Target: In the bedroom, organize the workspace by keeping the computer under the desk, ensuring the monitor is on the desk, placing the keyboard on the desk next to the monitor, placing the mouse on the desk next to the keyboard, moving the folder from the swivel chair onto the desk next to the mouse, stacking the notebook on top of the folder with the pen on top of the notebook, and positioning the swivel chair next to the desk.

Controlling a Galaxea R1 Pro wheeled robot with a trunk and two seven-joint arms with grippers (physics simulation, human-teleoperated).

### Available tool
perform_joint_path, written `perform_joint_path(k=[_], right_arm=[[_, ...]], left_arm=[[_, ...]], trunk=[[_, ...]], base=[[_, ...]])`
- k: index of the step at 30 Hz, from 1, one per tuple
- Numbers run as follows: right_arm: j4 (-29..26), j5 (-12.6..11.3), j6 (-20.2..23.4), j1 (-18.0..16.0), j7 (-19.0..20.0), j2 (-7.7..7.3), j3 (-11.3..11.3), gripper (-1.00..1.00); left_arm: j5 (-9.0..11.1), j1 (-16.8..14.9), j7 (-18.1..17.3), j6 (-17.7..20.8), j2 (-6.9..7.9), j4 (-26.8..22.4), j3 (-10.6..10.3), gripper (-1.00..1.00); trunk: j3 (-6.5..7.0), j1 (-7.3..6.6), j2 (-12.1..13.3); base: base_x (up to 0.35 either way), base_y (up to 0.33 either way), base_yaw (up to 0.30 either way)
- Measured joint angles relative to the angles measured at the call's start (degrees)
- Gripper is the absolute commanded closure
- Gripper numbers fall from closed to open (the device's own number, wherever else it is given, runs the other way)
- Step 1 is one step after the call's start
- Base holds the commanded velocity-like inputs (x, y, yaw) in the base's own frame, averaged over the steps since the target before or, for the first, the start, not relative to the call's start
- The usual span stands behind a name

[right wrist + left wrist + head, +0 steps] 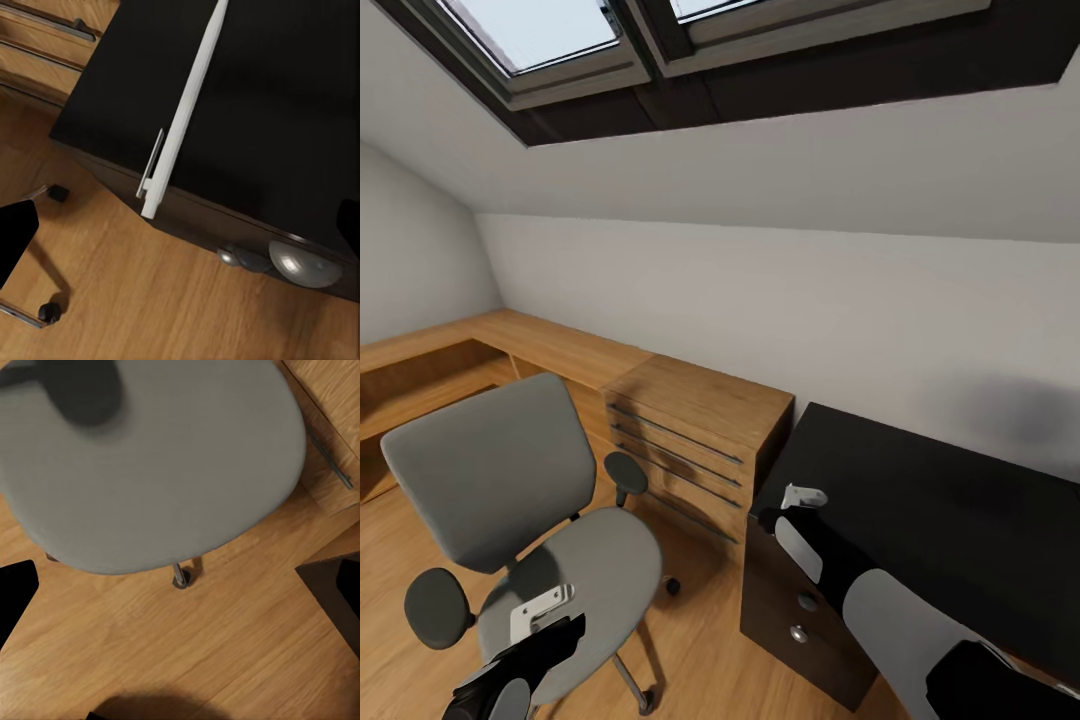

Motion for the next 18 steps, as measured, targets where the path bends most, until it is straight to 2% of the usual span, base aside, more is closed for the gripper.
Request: perform_joint_path(k=[18], right_arm=[[-0.48, 0.16, -0.01, 0.00, -1.37, 0.07, -0.36, -1.00]], left_arm=[[0.01, 0.00, -0.01, 0.00, -0.03, 0.00, -0.02, -1.00]], trunk=[[0.00, 0.00, 0.00]], base=[[0.000, 0.000, 0.000]])
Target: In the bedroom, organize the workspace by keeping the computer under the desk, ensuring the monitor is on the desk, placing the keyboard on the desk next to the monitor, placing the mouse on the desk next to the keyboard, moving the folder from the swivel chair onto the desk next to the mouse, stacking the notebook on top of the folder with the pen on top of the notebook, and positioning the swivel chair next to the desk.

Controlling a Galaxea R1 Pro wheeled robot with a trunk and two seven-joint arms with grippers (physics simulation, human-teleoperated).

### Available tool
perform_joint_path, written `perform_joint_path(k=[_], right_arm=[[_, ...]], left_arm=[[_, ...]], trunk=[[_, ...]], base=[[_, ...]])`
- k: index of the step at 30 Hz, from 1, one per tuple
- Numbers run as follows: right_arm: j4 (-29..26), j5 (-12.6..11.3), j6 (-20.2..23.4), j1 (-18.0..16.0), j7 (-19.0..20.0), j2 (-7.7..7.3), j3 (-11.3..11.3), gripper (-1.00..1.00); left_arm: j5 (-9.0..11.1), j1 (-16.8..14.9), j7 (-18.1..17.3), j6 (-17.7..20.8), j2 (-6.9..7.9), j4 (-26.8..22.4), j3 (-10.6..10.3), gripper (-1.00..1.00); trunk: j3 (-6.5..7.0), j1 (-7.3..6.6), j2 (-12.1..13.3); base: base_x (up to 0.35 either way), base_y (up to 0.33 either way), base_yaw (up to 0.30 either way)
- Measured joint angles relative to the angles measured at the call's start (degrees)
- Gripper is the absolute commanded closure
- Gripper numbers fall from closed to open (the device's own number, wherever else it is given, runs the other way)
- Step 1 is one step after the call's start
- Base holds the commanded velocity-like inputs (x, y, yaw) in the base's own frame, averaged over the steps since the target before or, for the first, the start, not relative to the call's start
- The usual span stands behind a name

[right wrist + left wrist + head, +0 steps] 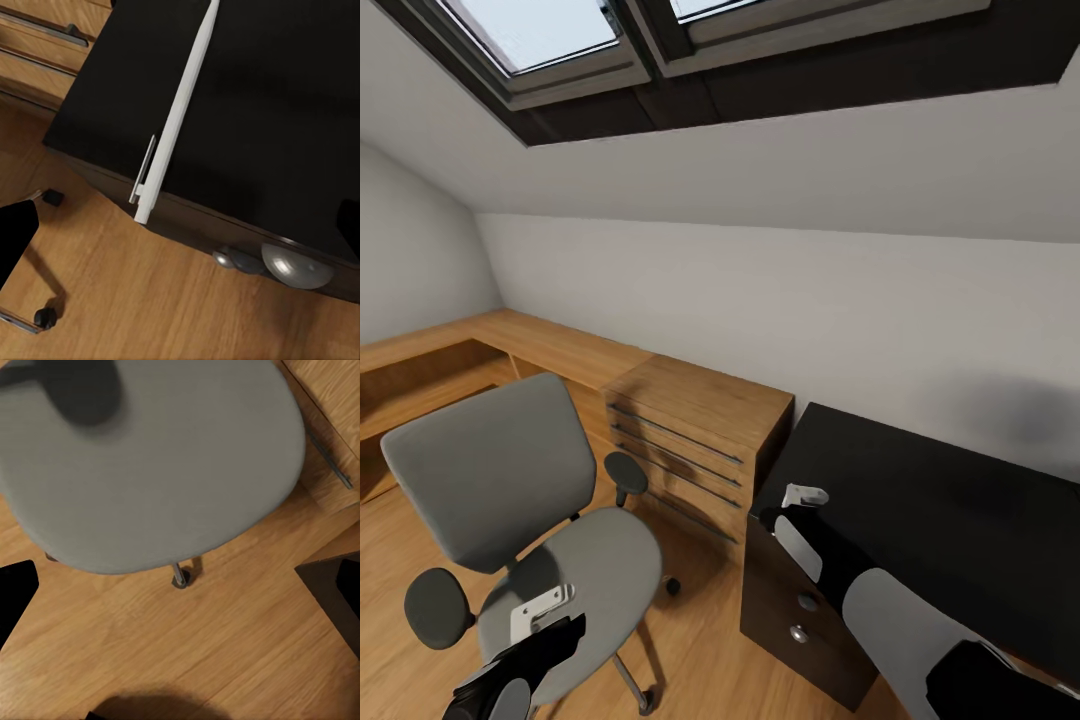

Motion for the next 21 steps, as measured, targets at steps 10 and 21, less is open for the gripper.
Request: perform_joint_path(k=[10, 21], right_arm=[[0.00, 0.00, 0.00, -0.01, -0.08, 0.03, 0.01, -1.00], [0.03, 0.03, 0.00, 0.00, -0.08, 0.12, 0.05, -1.00]], left_arm=[[0.00, 0.00, -0.15, 0.00, 0.03, 0.00, 0.00, -1.00], [0.00, 0.00, -0.16, 0.06, 0.03, 0.00, -0.03, -1.00]], trunk=[[0.00, -0.03, -0.01], [0.00, -0.01, 0.00]], base=[[0.146, 0.000, 0.000], [0.212, 0.000, 0.000]])
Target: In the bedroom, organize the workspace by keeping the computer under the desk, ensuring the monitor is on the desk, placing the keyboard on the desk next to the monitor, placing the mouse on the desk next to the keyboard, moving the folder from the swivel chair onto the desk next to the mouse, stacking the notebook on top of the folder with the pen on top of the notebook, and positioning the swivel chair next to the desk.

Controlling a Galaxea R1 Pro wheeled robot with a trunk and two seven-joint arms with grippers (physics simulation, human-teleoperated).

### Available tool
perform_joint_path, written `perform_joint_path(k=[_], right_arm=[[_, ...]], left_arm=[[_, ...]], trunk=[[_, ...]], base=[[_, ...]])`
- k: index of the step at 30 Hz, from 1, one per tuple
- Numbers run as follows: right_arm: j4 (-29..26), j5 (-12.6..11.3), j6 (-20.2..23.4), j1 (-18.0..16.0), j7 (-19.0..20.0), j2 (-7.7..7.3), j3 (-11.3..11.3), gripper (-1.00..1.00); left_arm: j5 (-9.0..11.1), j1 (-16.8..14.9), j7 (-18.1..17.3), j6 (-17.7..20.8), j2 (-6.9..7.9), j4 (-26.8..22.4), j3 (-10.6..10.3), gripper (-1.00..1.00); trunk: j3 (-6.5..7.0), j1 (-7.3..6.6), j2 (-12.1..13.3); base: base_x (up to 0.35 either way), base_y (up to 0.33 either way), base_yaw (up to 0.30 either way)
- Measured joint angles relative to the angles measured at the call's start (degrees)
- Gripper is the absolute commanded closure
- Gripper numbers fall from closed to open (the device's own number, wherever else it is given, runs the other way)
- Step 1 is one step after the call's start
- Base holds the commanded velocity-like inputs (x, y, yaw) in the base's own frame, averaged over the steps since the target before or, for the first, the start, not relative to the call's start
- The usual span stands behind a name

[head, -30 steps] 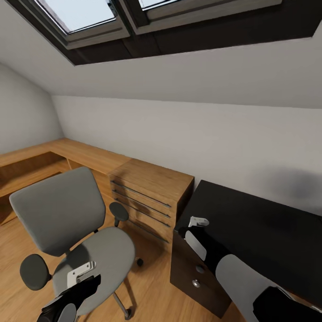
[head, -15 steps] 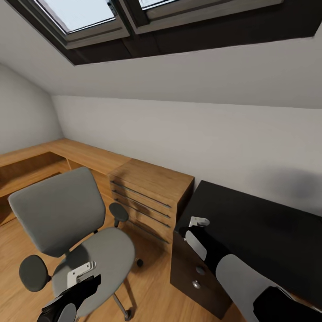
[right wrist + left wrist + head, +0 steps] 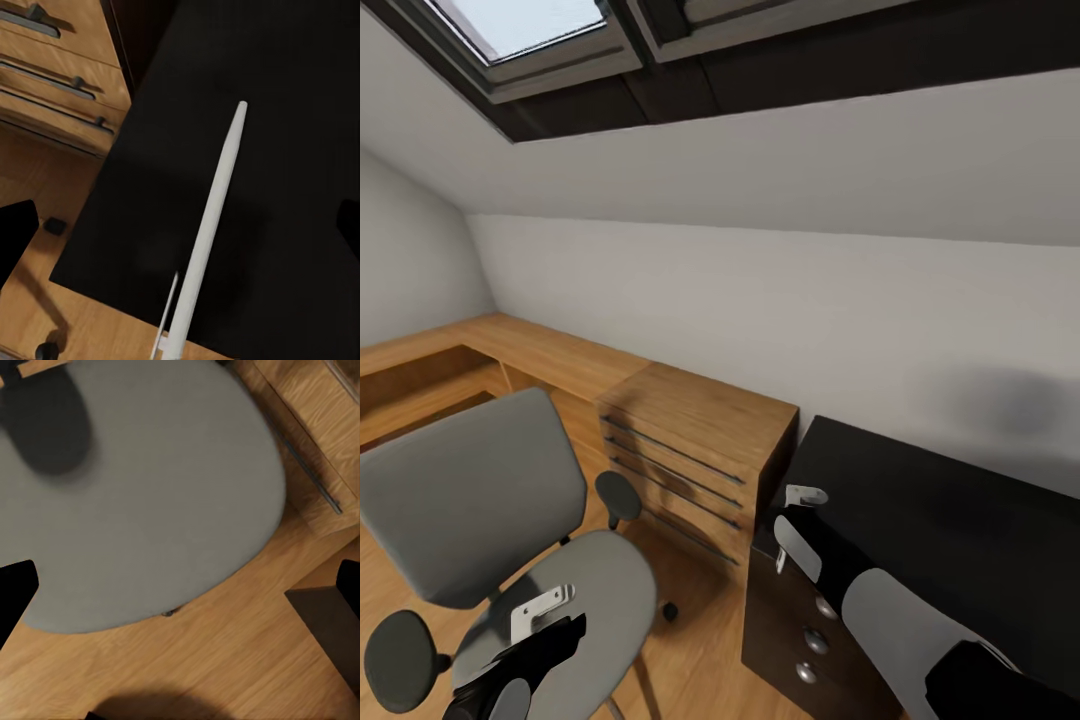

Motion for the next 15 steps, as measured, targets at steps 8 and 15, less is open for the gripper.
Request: perform_joint_path(k=[8, 15], right_arm=[[-0.03, 0.01, 0.00, 0.00, -0.02, -0.07, -0.09, -1.00], [0.13, 0.05, -0.05, -0.01, -0.09, -0.17, -0.03, -1.00]], left_arm=[[0.03, 0.00, -0.05, 0.10, 0.00, 0.00, -0.01, -1.00], [0.03, 0.00, -0.09, 0.12, -0.04, 0.00, -0.09, -1.00]], trunk=[[0.00, 0.01, 0.00], [0.00, 0.00, 0.00]], base=[[0.025, 0.000, 0.000], [0.032, 0.000, 0.000]])
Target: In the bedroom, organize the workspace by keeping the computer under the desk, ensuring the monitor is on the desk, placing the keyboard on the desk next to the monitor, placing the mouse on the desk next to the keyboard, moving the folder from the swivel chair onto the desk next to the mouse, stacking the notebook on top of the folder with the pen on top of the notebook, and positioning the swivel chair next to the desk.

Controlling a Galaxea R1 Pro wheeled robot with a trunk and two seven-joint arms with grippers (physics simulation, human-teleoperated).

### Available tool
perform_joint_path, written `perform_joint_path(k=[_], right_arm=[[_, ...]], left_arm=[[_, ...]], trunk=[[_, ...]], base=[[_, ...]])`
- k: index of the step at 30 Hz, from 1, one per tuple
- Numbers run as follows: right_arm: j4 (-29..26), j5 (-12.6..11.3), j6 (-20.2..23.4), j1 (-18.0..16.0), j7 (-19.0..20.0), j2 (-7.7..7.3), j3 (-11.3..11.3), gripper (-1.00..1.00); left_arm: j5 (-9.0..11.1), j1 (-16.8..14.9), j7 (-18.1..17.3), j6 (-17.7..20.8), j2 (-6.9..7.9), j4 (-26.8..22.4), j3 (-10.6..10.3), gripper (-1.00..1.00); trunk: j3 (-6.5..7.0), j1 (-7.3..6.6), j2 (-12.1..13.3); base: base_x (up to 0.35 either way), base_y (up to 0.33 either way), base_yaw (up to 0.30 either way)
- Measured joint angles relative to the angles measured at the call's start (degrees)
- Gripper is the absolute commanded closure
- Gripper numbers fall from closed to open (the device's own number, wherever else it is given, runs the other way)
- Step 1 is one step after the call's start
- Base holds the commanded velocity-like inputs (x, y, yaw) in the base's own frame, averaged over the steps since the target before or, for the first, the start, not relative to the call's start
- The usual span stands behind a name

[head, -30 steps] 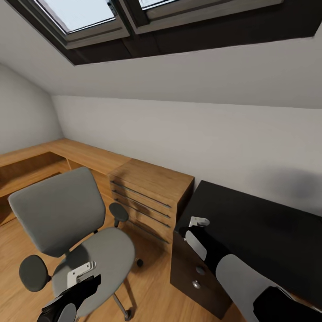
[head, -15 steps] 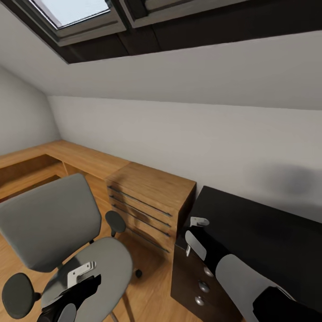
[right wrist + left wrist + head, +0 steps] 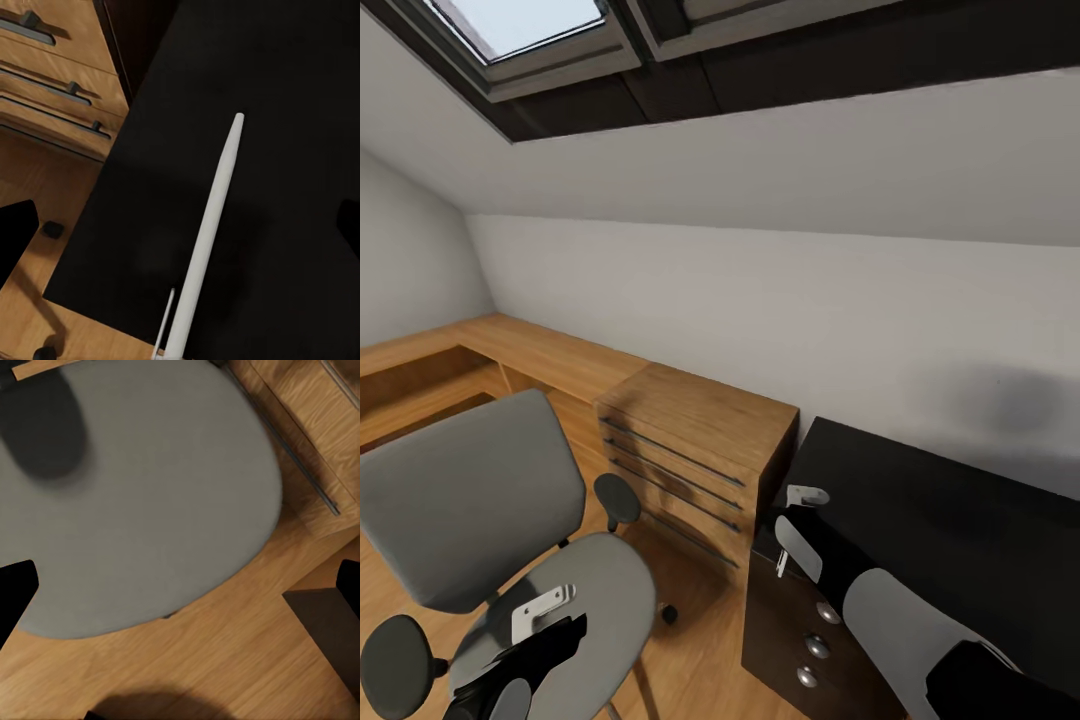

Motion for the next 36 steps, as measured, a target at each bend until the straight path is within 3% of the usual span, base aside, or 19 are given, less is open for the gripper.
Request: perform_joint_path(k=[12, 36], right_arm=[[2.01, -0.07, -1.07, 0.02, -0.03, 0.16, -0.10, -1.00], [3.28, -0.07, -1.22, 0.02, -0.01, 0.16, -0.23, -1.00]], left_arm=[[0.04, 0.00, 0.09, -0.12, -0.08, -0.23, 0.02, -1.00], [0.19, 0.00, 0.03, -0.19, -0.55, -2.87, 0.02, -1.00]], trunk=[[0.00, 0.01, 0.00], [-4.31, 5.28, -9.62]], base=[[0.007, 0.000, 0.000], [0.000, 0.000, 0.000]])
